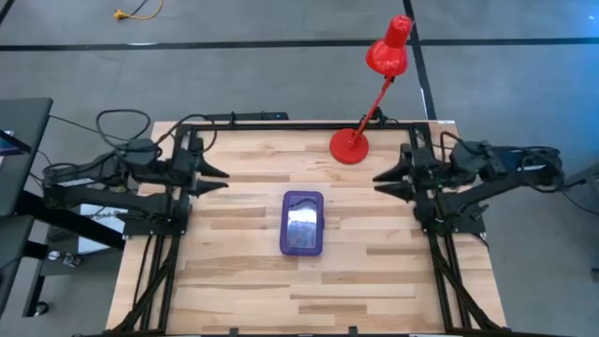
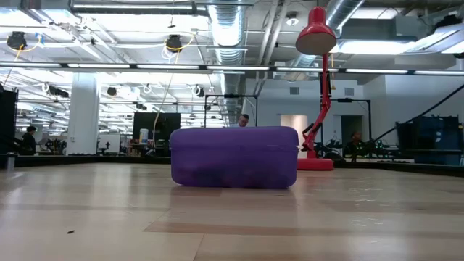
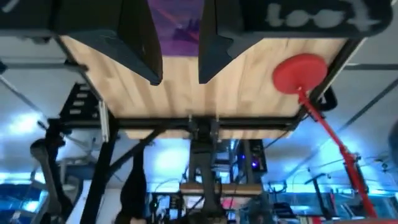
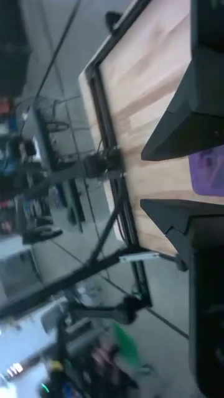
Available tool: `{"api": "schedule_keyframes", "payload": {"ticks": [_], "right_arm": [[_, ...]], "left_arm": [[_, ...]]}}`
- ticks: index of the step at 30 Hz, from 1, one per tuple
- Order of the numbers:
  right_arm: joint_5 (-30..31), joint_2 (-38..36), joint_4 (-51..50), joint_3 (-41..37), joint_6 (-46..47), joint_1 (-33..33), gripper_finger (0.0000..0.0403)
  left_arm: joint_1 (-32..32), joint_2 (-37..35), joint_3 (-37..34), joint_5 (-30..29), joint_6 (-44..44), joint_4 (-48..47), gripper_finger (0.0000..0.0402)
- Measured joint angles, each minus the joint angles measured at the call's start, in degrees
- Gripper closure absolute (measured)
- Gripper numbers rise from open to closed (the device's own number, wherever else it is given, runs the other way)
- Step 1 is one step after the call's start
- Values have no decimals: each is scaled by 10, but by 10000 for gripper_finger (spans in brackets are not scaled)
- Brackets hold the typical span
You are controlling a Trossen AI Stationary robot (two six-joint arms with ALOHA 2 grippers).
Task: Pick & place school supplies into a supply box
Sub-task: Return to Home Position
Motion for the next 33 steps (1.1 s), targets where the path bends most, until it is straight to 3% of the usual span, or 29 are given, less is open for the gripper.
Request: {"api": "schedule_keyframes", "payload": {"ticks": [6, 12, 19, 26, 33], "right_arm": [[4, -13, -15, -18, -63, 21, 297], [3, -43, 65, -96, -78, 19, 297], [0, -130, 192, -226, -76, 20, 297], [12, -198, 233, -315, -67, 14, 297], [-13, -256, 260, -375, -67, -14, 297]], "left_arm": [[1, -55, -15, -19, 39, -31, 308], [1, -136, -97, -18, 88, 29, 308], [1, -244, -228, -8, 36, 81, 308], [1, -366, -311, -22, 23, 106, 308], [2, -365, -324, -38, 33, 75, 308]]}}
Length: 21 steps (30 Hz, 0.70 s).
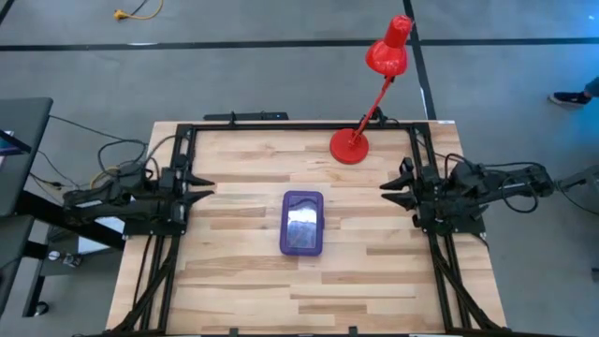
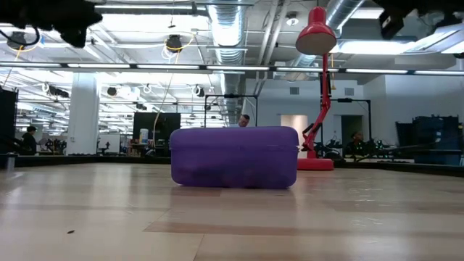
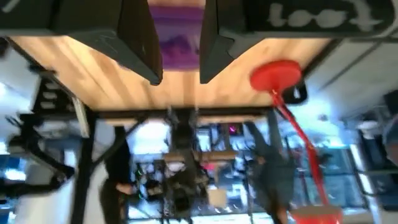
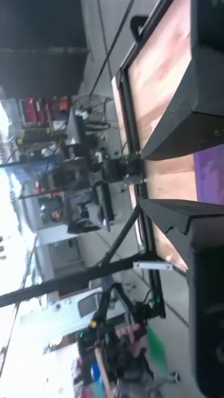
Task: Pick & place school supplies into a supply box
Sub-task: Return to Home Position
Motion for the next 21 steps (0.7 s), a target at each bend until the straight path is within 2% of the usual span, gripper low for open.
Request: {"api": "schedule_keyframes", "payload": {"ticks": [6, 17, 21], "right_arm": [[-12, -77, 29, -64, 19, -5, 297], [-18, -138, 68, -143, 26, -4, 297], [-28, -160, 70, -168, 43, -4, 297]], "left_arm": [[0, 0, -5, 51, -22, -8, 308], [0, 0, -6, 50, -5, -4, 308], [0, 0, -6, 72, 14, -1, 308]]}}
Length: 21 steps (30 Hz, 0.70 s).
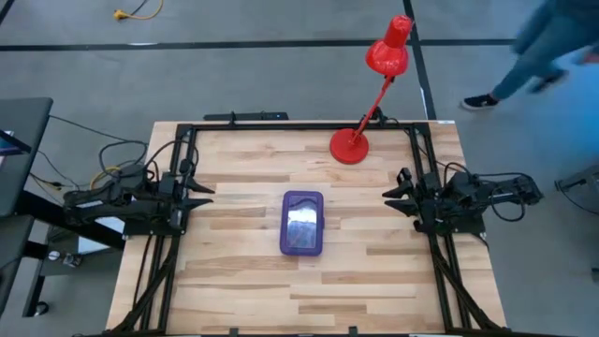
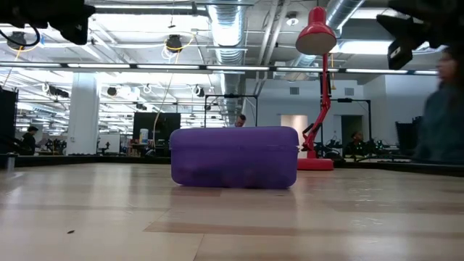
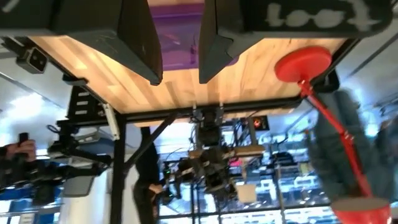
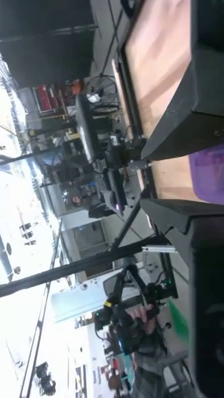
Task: Pick & place school supplies into a supply box
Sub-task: Return to Home Position
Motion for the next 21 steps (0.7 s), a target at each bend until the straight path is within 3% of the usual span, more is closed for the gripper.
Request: {"api": "schedule_keyframes", "payload": {"ticks": [10, 17, 21], "right_arm": [[-1, -37, 8, -24, -7, 0, 297], [1, -37, 11, -24, -8, -1, 297], [1, -37, 15, -24, -8, -1, 297]], "left_arm": [[0, 0, -17, 9, 5, 14, 308], [0, 0, -108, 21, -5, 163, 308], [0, 0, -132, 24, -12, 201, 308]]}}
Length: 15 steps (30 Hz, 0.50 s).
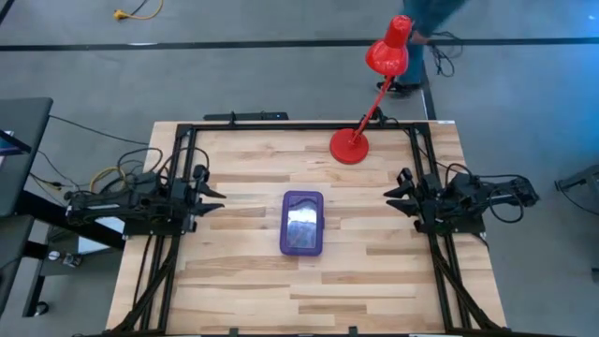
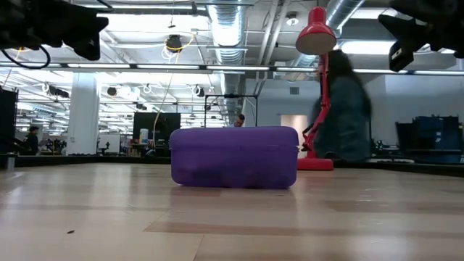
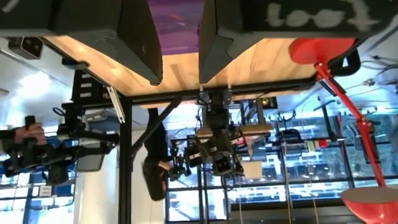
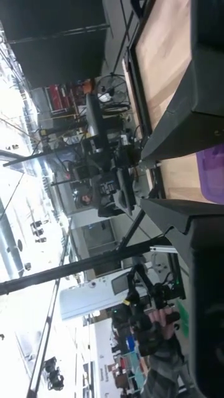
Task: Pick & place school supplies into a supply box
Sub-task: Return to Home Position
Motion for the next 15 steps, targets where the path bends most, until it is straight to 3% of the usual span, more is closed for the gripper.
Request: {"api": "schedule_keyframes", "payload": {"ticks": [15], "right_arm": [[-1, 0, 9, 0, -50, -3, 297]], "left_arm": [[-2, 0, -3, 32, 29, 0, 308]]}}
